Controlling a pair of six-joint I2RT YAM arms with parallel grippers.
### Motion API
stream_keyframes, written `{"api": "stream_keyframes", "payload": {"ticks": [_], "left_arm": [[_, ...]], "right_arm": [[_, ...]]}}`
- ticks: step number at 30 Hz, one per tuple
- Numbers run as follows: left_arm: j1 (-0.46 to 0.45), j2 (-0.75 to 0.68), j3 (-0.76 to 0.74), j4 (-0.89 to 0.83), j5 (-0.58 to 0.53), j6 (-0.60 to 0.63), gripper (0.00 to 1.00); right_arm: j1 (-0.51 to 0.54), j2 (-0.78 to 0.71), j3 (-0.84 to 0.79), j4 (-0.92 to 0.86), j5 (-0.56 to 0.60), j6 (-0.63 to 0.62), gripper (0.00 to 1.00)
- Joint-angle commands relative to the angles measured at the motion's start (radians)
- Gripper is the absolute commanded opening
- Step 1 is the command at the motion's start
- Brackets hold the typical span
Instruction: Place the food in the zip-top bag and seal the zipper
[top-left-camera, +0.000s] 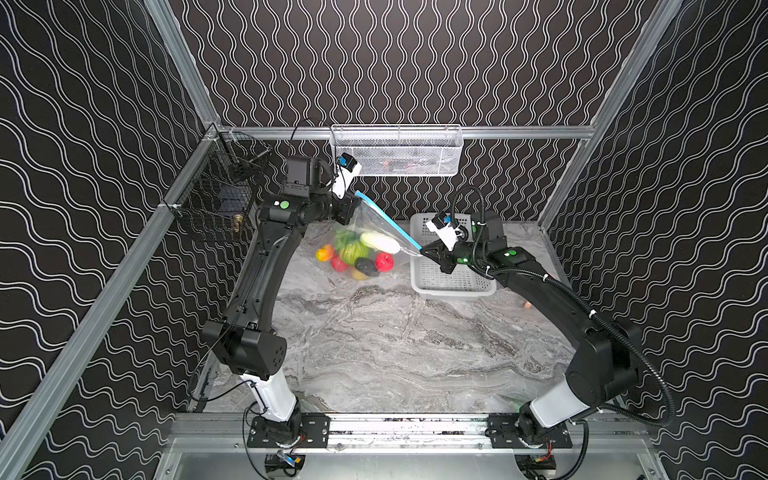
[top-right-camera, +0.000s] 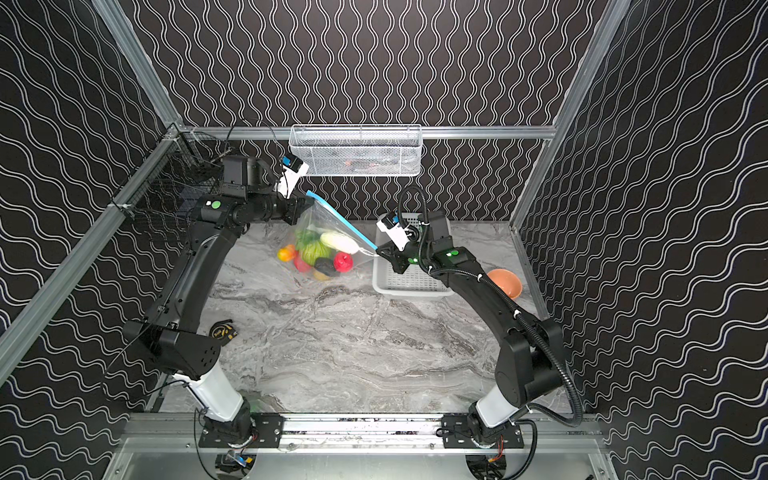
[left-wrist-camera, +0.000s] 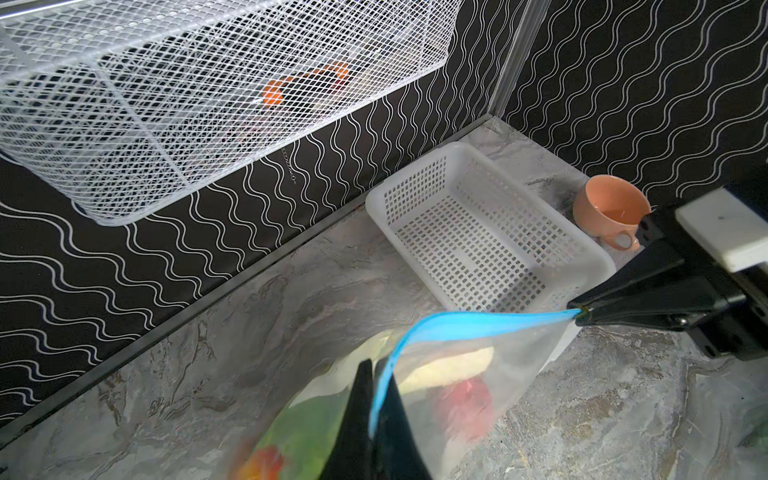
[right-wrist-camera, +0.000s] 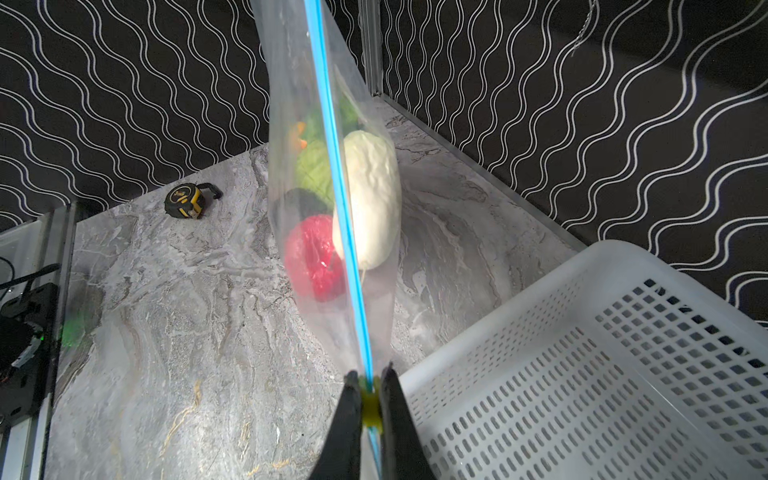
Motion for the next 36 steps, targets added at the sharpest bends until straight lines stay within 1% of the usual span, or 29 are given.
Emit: {"api": "stream_keyframes", "payload": {"ticks": [1,6,12,17,19,22,25,28,32,36], "left_arm": [[0.009,0.001,0.028,0.073,-0.056,-0.005,0.00],[0.009,-0.001,0.046,0.058,-0.044,-0.005,0.00],[0.009,0.003,0.054,0.053,-0.072,-0.048,0.00],[0.011,-0.008,0.052,0.028,-0.011,-0.095,0.00],[0.010,-0.037,0.014,0.047,0.001,-0.120,0.00],[0.010,-0.091,-0.061,0.085,-0.012,-0.155,0.00],[0.010,-0.135,-0.121,0.100,-0.015,-0.187,0.00],[0.010,-0.171,-0.168,0.094,-0.013,-0.200,0.00],[0.009,-0.250,-0.263,0.114,-0.042,-0.212,0.00],[0.010,-0.328,-0.335,0.083,-0.046,-0.242,0.00]], "right_arm": [[-0.004,0.006,-0.012,-0.015,0.008,0.036,0.00],[-0.003,-0.001,-0.017,0.019,0.007,0.058,0.00],[-0.002,-0.025,-0.016,0.088,-0.019,0.124,0.00],[0.003,-0.025,0.016,0.059,-0.093,0.133,0.00],[0.015,-0.031,0.021,0.049,-0.084,0.137,0.00],[0.034,-0.046,0.025,0.027,-0.045,0.132,0.00],[0.096,-0.058,0.041,-0.010,-0.003,0.116,0.00],[0.123,-0.082,0.036,-0.014,0.025,0.133,0.00],[0.159,-0.125,0.013,-0.014,0.061,0.156,0.00],[0.185,-0.183,-0.037,-0.002,0.075,0.187,0.00]]}}
